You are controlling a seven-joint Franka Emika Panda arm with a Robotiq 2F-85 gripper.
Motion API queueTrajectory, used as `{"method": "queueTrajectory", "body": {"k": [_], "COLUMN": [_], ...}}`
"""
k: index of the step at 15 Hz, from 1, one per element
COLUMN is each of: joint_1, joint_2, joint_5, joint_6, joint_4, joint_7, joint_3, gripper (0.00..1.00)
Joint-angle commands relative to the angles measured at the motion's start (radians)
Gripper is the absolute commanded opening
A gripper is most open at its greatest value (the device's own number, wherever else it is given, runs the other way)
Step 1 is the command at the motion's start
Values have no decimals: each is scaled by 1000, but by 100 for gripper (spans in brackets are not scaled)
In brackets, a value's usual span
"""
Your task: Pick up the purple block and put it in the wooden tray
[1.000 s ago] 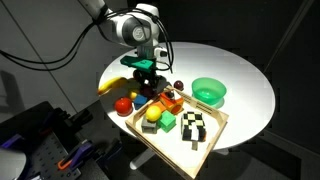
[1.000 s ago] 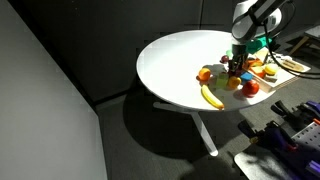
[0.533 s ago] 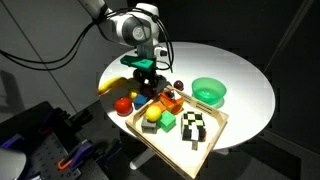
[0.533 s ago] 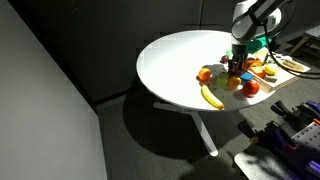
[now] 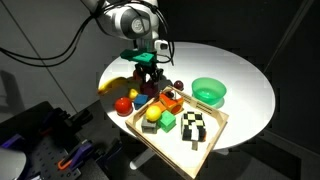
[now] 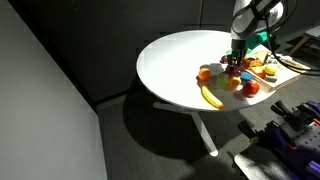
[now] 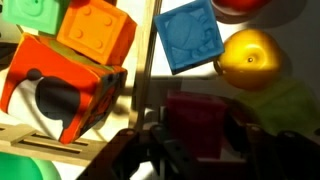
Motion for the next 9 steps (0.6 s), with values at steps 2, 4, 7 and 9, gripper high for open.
{"method": "queueTrajectory", "body": {"k": [2, 4, 7, 9], "joint_1": [-2, -2, -2, -2], "joint_2": [-55, -69, -88, -101], "joint_5": [-26, -26, -26, -26], "joint_6": [-10, -10, -8, -8], "joint_4": [-15, -17, -22, -26], "joint_7": [-5, -5, -5, -5], "joint_3": [1, 1, 1, 1], "gripper": [31, 31, 31, 31]}}
